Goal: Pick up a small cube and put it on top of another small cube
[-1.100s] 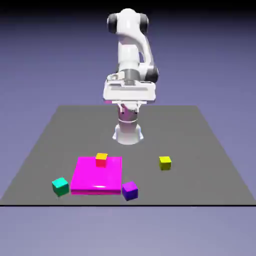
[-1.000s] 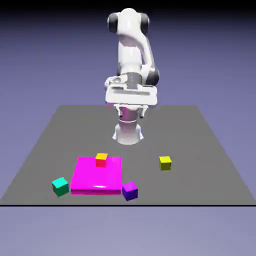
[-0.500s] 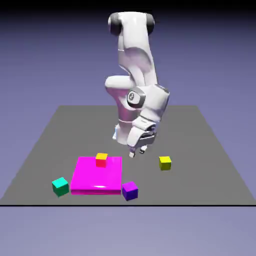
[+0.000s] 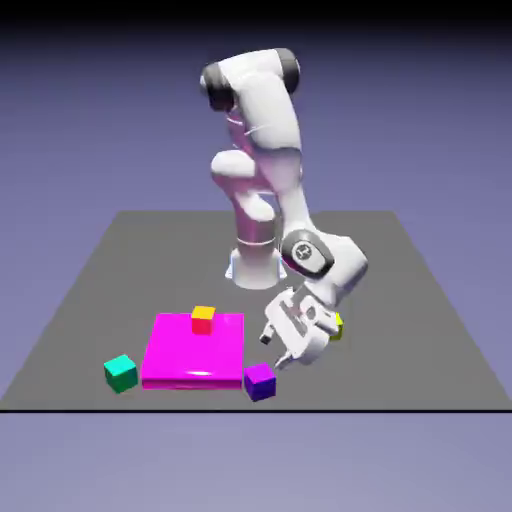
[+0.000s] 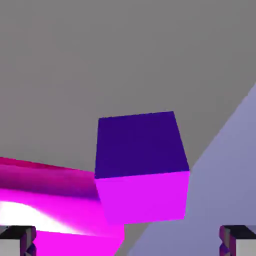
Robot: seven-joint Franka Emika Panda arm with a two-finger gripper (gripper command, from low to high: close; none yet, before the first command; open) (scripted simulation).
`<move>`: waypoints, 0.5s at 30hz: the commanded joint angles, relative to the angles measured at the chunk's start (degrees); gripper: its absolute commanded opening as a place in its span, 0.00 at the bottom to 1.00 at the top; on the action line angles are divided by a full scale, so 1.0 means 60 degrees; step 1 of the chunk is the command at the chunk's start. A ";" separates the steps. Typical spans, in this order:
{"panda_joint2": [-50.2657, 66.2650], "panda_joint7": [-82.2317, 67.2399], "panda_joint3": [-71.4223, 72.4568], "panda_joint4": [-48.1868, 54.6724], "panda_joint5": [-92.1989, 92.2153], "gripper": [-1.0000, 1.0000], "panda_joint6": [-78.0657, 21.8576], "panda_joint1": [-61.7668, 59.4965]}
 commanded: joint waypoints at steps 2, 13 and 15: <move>0.0691 0.0317 -0.0398 0.0323 -0.0697 0.50 0.0042 0.0014; -0.0248 0.0157 -0.0165 -0.0119 -0.0229 0.00 0.0494 0.0236; -0.0494 -0.0029 -0.0857 -0.0157 -0.0370 0.00 0.1030 0.0308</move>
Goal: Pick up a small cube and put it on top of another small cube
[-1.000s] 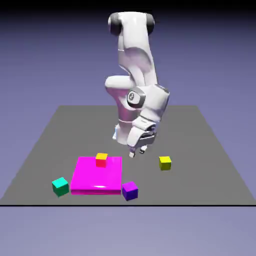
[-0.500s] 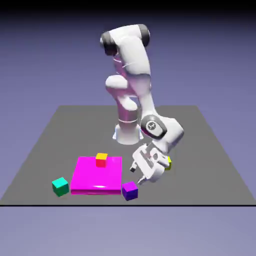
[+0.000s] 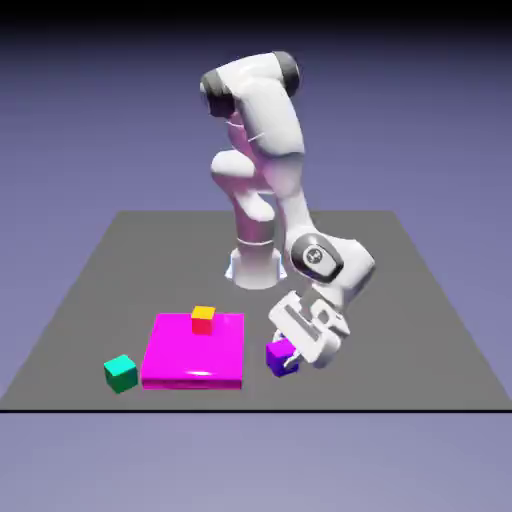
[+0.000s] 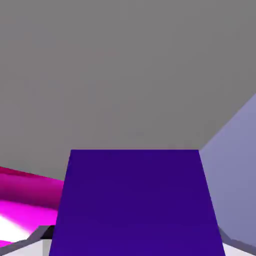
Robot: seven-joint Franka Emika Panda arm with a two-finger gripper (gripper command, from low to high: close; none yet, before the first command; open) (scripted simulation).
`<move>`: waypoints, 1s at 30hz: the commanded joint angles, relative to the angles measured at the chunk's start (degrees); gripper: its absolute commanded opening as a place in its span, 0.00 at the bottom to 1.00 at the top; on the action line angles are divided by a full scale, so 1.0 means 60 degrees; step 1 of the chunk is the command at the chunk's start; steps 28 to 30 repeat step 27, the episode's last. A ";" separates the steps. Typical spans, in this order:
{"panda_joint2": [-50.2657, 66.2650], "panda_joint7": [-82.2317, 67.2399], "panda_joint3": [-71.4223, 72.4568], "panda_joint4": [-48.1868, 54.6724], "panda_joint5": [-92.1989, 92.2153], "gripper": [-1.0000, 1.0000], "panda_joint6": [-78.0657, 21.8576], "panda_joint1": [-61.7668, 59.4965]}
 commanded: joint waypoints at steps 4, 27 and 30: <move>-0.0492 -0.0353 -0.1385 -0.0075 -0.0311 0.00 0.1078 0.0144; 0.0270 -0.1466 -0.5928 0.1100 -0.1407 1.00 0.3139 -0.0693; 0.0270 -0.1466 -0.5928 0.1100 -0.1407 1.00 0.3139 -0.0693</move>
